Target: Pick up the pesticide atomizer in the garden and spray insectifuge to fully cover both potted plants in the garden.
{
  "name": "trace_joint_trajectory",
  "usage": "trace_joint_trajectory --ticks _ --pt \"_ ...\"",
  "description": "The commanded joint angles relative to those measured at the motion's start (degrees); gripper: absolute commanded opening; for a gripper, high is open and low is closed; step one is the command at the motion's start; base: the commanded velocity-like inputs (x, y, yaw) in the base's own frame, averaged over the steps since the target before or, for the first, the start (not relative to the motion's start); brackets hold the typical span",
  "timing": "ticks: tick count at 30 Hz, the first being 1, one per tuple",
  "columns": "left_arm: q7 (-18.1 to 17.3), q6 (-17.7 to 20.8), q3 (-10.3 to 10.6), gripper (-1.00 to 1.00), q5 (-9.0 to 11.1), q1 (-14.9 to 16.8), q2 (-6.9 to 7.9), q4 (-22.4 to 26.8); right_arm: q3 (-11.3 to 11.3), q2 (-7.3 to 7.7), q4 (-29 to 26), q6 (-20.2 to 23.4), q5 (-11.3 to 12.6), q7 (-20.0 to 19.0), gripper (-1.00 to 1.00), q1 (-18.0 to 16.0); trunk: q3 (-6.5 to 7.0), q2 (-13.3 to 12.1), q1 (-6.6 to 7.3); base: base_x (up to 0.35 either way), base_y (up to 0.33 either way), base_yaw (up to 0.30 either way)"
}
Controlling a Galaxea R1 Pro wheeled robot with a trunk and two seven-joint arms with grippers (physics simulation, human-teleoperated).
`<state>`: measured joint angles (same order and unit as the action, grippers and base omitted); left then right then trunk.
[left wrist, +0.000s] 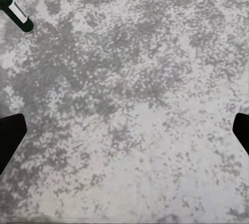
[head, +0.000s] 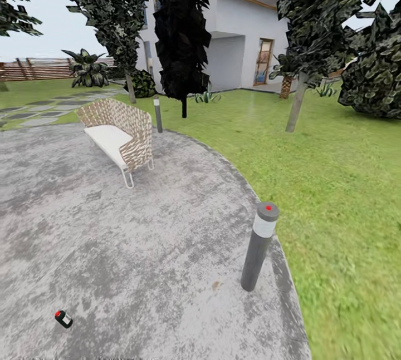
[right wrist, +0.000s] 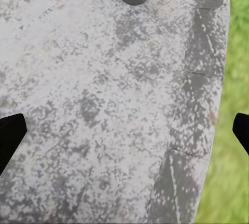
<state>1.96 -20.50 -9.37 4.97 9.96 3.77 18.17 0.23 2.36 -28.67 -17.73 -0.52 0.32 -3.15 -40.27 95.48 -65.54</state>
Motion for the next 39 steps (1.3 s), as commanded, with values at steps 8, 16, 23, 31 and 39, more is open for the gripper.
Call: trace_joint_trajectory --ticks 8,16,23,31,39 --pt "0.06 -0.18 0.23 1.00 0.54 0.06 0.01 -0.07 0.04 0.01 0.02 -0.13 -0.02 0.03 1.00 -0.01 -1.49 3.24 -1.76 0.000 0.000 0.277" --pt "0.06 -0.17 0.23 1.00 0.50 0.06 0.01 -0.07 0.03 0.01 0.02 -0.12 -0.02 0.03 1.00 -0.01 -2.92 6.45 -3.51 0.000 0.000 0.277" --pt "0.06 -0.22 0.23 1.00 0.51 0.06 0.01 -0.07 0.04 0.01 0.02 -0.11 -0.02 0.02 1.00 -0.01 -3.46 7.66 -4.17 0.000 0.000 0.278" --pt "0.06 -0.16 0.14 1.00 0.52 0.06 0.09 -0.07 0.03 0.08 -0.06 -0.11 -0.08 -0.08 1.00 -0.01 -3.46 7.66 -4.17 0.122 0.000 0.129" --pt "0.06 -0.16 0.18 1.00 0.56 0.06 0.10 -0.12 0.04 0.36 -0.07 -0.11 -0.10 -0.14 1.00 -0.01 -3.46 7.66 -4.17 0.328 0.000 0.003"
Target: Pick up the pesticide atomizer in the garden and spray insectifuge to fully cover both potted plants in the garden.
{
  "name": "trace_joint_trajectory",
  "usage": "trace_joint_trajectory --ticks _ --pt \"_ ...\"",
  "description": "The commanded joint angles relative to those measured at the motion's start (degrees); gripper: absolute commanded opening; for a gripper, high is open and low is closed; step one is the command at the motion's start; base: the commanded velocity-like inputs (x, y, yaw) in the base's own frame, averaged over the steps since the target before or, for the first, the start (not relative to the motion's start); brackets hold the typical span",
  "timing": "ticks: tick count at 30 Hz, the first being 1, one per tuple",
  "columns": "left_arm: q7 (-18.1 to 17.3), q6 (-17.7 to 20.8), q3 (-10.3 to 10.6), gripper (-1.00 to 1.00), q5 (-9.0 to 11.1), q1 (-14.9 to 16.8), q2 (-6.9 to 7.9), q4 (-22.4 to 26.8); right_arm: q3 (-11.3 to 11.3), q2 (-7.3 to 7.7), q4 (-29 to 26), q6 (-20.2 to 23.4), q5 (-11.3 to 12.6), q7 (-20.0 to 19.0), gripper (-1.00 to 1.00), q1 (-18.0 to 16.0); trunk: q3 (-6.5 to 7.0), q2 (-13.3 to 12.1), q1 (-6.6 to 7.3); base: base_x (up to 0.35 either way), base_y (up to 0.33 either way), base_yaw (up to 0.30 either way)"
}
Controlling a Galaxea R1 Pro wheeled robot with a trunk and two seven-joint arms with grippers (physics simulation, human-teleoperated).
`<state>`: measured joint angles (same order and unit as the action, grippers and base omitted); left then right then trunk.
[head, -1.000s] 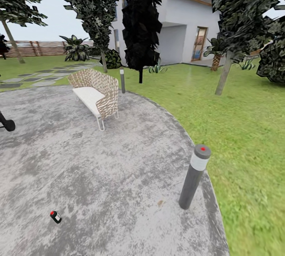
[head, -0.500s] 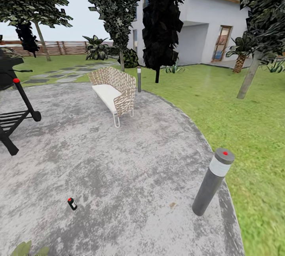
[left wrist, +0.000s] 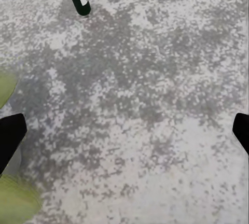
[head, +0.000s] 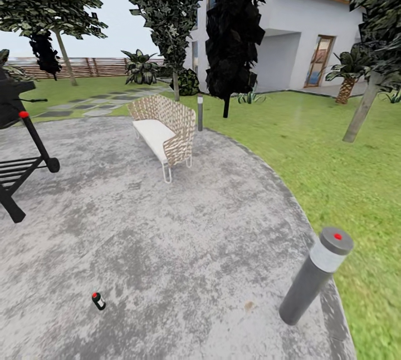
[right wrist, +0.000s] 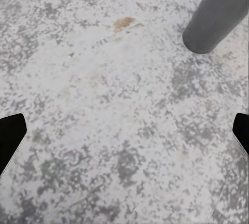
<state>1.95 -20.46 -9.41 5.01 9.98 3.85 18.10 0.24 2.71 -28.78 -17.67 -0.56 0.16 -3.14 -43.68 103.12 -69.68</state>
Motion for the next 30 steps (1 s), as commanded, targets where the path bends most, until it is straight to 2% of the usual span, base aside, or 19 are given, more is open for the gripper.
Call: trace_joint_trajectory --ticks 1,14,22,30 --pt "0.07 -0.19 0.21 1.00 0.52 0.03 0.02 -0.04 -0.01 0.01 0.00 -0.17 -0.06 0.02 1.00 -0.03 -0.05 0.02 -0.03 0.335 0.000 0.000" --pt "0.07 -0.19 0.21 1.00 0.52 0.03 0.02 0.01 0.02 -0.21 -0.14 -0.17 0.03 -0.02 1.00 -0.03 -0.05 0.02 -0.03 0.338 0.000 0.007" --pt "0.07 -0.21 0.21 1.00 0.49 0.03 0.01 0.01 0.02 -0.24 -0.14 -0.17 0.03 0.01 1.00 -0.03 -0.05 0.02 -0.03 0.306 0.000 0.226" --pt "0.07 -0.25 0.23 1.00 0.51 0.01 0.02 0.01 0.02 -0.25 -0.14 -0.17 0.03 0.02 1.00 -0.03 -0.05 0.02 -0.03 0.048 0.000 0.275"
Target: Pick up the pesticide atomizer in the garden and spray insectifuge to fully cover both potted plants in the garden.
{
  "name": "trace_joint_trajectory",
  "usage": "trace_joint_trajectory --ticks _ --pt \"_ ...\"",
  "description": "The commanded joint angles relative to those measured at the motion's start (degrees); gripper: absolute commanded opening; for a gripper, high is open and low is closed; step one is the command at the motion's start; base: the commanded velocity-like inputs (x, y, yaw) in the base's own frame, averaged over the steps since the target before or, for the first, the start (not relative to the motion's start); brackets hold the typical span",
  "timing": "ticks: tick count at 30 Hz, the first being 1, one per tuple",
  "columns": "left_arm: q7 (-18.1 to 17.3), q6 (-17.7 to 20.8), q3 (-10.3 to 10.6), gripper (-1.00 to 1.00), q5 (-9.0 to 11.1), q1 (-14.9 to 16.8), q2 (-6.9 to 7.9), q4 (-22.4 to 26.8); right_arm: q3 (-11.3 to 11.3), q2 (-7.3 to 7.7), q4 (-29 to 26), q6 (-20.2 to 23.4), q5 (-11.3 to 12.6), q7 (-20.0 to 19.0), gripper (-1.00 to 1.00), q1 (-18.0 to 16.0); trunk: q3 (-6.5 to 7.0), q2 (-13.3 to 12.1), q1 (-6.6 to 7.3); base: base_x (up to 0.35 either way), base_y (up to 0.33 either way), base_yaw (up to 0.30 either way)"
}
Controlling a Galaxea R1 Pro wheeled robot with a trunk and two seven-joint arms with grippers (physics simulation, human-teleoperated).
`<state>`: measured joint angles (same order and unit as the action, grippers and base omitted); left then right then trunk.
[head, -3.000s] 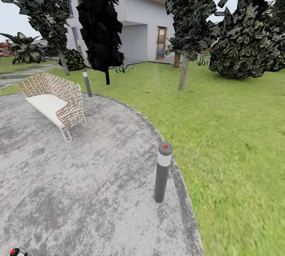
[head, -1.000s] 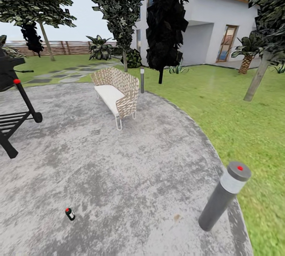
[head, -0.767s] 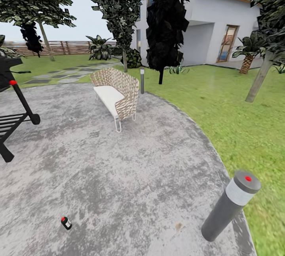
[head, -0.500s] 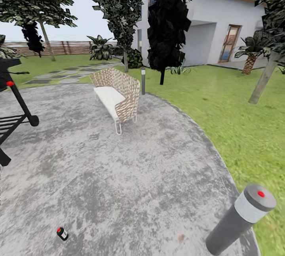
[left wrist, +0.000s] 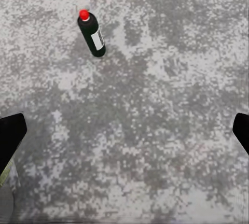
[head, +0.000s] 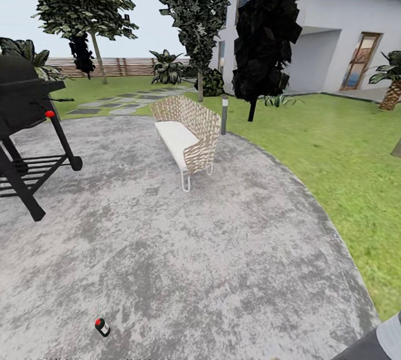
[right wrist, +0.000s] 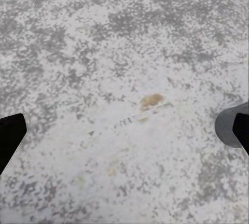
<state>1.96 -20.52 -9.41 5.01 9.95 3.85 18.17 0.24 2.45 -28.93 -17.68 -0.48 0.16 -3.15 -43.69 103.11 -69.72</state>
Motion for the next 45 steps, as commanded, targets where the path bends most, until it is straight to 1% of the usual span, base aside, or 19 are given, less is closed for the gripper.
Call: trace_joint_trajectory --ticks 1,34,45 --pt "0.06 -0.21 0.21 1.00 0.52 0.05 0.02 -0.07 0.02 0.01 0.02 -0.16 -0.05 0.02 1.00 -0.01 -0.05 0.02 0.01 0.007 0.000 0.277" --pt "0.06 -0.18 0.21 1.00 0.50 0.07 0.02 -0.09 -0.13 -0.09 -0.34 -0.16 0.01 0.14 1.00 -0.01 -0.15 0.02 0.01 0.000 0.000 0.277" --pt "0.06 -0.15 0.26 1.00 0.49 0.07 0.02 -0.07 -0.40 -0.16 -0.63 -0.22 0.13 0.19 1.00 -0.01 -0.81 0.02 0.01 0.000 0.000 0.045"
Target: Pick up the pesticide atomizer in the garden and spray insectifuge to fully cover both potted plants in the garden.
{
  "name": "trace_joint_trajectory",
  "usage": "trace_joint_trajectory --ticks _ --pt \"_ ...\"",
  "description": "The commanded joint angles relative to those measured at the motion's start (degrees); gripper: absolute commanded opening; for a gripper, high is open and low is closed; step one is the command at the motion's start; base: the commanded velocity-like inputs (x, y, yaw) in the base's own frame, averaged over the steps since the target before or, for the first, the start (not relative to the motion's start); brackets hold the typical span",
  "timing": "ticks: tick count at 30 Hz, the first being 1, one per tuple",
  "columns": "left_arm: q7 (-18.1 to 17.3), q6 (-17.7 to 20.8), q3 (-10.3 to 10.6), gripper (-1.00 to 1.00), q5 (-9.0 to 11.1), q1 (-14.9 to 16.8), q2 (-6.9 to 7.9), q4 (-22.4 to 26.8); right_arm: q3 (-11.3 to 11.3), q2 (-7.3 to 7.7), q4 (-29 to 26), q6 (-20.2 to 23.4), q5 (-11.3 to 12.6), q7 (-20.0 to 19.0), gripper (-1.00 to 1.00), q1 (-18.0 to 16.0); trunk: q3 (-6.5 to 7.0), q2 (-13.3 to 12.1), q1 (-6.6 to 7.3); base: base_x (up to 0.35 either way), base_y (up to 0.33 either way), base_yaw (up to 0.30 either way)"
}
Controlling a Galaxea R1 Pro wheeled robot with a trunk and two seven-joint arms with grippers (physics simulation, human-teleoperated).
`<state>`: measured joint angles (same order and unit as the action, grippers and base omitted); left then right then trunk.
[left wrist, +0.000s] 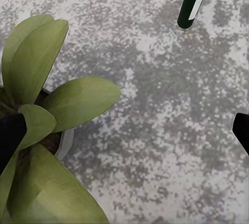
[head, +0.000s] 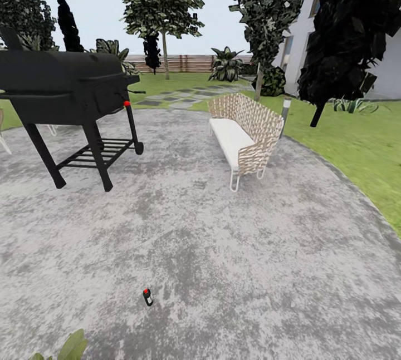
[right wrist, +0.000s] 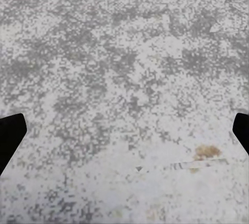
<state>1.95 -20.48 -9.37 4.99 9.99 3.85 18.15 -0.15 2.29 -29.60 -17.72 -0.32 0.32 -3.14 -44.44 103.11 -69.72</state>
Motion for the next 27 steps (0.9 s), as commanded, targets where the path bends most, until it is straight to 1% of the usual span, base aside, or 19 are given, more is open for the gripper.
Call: trace_joint_trajectory --ticks 1,15,27 --pt "0.07 -0.19 0.23 1.00 0.50 0.03 0.02 -0.05 -0.02 0.00 0.04 -0.18 -0.03 0.03 1.00 -0.03 -0.08 0.02 0.01 0.000 0.000 0.002" --pt "0.07 -0.24 0.23 1.00 0.50 0.02 -0.10 -0.04 -0.09 0.00 0.07 -0.17 -0.08 -0.05 1.00 -0.03 -0.16 0.02 0.01 0.017 -0.010 0.000" --pt "0.07 -0.26 0.23 1.00 0.50 0.03 -0.07 -0.04 0.32 0.40 0.15 -0.13 -0.21 -0.38 1.00 -0.03 -0.16 0.02 0.01 0.172 -0.177 0.000"
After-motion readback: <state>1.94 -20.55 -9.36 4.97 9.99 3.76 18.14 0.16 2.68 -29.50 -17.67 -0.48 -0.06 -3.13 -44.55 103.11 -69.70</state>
